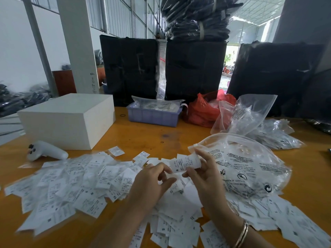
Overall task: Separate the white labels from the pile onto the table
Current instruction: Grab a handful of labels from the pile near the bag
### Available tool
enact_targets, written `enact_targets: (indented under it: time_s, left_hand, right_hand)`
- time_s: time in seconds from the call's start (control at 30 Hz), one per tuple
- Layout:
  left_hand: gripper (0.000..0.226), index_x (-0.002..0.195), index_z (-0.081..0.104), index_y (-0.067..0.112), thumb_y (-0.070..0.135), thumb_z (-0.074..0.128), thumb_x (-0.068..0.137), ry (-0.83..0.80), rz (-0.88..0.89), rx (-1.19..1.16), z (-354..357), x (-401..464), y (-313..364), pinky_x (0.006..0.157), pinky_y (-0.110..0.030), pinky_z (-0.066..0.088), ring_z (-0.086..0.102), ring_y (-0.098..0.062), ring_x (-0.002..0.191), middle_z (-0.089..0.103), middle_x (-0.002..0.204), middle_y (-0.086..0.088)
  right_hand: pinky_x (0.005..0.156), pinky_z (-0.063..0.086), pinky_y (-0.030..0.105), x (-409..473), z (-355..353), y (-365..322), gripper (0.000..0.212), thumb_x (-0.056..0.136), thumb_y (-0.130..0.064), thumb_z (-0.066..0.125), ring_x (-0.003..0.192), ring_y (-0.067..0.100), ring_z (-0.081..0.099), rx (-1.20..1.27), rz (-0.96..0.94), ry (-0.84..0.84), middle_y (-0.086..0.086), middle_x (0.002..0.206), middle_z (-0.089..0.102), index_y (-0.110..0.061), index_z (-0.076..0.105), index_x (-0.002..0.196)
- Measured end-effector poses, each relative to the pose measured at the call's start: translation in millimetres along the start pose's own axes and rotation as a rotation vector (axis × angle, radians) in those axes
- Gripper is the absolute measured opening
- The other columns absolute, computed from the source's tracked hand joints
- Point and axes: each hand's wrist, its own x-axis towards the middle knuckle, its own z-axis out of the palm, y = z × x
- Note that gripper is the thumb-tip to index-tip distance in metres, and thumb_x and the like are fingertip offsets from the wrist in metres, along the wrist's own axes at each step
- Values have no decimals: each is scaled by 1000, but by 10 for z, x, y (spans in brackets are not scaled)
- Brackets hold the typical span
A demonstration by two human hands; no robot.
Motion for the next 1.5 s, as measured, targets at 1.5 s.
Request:
enact_targets:
  time_s: [1.5]
  left_hand:
    - [13,98,66,18,13,67,86,402,-283,5,-310,82,-197,48,-9,42,58,0,65,68,88,5]
  right_hand:
    - [80,42,7,-4,-69,75,42,92,-12,56,99,-9,53,-571,-64,-249,-29,104,60,-53,53,101]
